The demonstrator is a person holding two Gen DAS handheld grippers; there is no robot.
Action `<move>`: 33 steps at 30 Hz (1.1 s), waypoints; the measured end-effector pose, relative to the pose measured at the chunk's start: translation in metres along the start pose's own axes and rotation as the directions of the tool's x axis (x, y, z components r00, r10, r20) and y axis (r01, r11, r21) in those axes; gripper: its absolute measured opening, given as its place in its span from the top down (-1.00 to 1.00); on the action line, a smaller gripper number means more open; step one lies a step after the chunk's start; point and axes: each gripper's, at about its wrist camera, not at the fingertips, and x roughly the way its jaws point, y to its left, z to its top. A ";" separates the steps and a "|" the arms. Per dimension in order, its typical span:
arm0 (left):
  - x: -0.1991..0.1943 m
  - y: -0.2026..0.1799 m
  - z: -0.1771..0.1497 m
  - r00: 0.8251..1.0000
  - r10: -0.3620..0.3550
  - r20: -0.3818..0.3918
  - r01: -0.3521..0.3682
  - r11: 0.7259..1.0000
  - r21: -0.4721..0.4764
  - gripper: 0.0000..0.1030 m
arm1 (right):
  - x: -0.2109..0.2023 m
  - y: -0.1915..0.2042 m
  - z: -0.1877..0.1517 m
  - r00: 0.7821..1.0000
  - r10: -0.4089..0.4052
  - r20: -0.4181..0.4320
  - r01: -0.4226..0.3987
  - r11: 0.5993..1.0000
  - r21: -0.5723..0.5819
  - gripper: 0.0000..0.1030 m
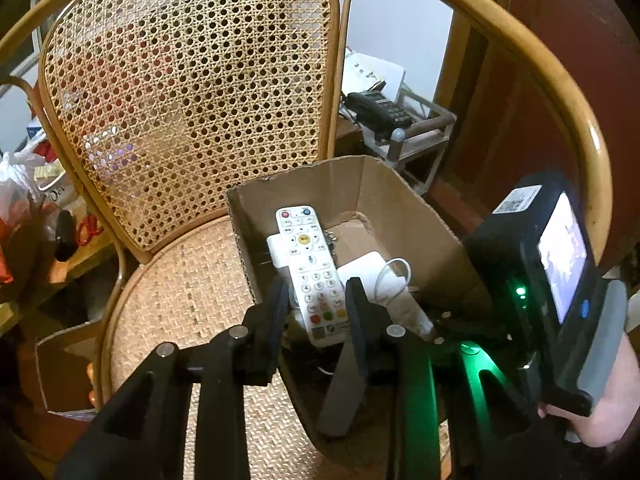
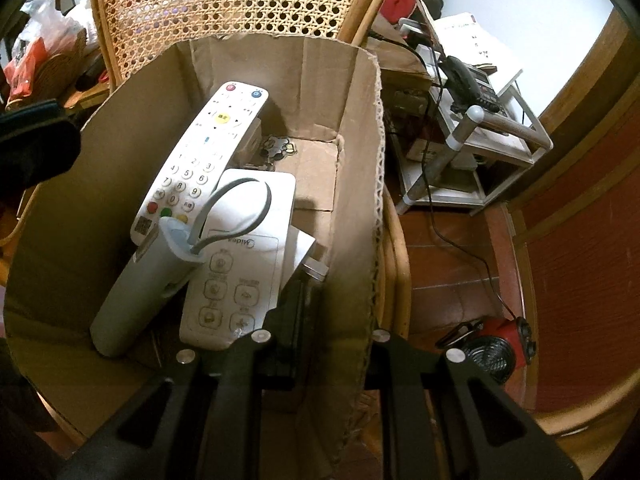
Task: Organize rigid objects
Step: 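Carry the charger over the box and release it inside, then lower the box onto the chair seat with the right tool and release it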
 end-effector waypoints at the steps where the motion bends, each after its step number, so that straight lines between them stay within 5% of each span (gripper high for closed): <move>1: -0.002 0.000 -0.001 1.000 0.009 0.004 -0.009 1.000 0.002 0.24 | -0.001 0.000 -0.001 1.000 -0.005 0.003 0.005 1.000 -0.001 0.62; 2: -0.004 0.001 -0.002 1.000 0.017 0.009 -0.017 1.000 0.005 0.12 | -0.002 0.001 -0.001 1.000 -0.015 0.008 0.015 1.000 -0.003 0.60; 3: -0.007 0.003 -0.003 1.000 0.021 0.019 -0.021 1.000 0.002 0.05 | -0.004 0.003 0.000 0.999 -0.027 0.020 0.027 1.000 -0.003 0.36; 5: -0.013 0.010 -0.006 0.999 0.027 0.039 -0.026 1.000 -0.015 -0.40 | -0.008 0.005 -0.001 0.996 -0.074 0.044 0.074 0.997 -0.007 -0.02; 9: -0.024 0.022 -0.009 0.997 0.039 0.059 -0.037 0.999 -0.034 -0.48 | -0.016 0.013 -0.002 0.990 -0.102 0.098 0.104 0.995 -0.010 -0.46; 12: -0.031 0.031 -0.013 0.996 0.063 0.068 -0.060 0.997 -0.044 -0.59 | -0.021 0.016 -0.004 0.985 -0.118 0.129 0.119 0.993 0.002 -0.53; 15: -0.039 0.039 -0.017 0.994 0.077 0.083 -0.072 0.996 -0.055 -0.88 | -0.026 0.019 -0.004 0.978 -0.134 0.158 0.136 0.991 -0.003 -0.76; 20: -0.048 0.051 -0.023 0.992 0.050 0.113 -0.043 0.997 -0.065 -1.00 | -0.043 0.025 -0.005 0.962 -0.156 0.225 0.163 0.987 -0.013 -0.82; 25: -0.062 0.060 -0.028 0.979 0.120 0.164 -0.107 0.991 -0.086 -1.00 | -0.059 0.024 -0.006 0.948 -0.145 0.284 0.156 0.988 -0.013 -0.83; 28: -0.079 0.065 -0.032 0.951 0.182 0.249 -0.162 0.982 -0.098 -1.00 | -0.071 0.030 -0.010 0.919 -0.204 0.338 0.229 0.973 -0.034 -0.83; 33: -0.095 0.077 -0.036 0.920 0.250 0.302 -0.221 0.967 -0.129 -1.00 | -0.089 0.025 -0.017 0.919 -0.140 0.370 0.148 0.989 0.005 -0.84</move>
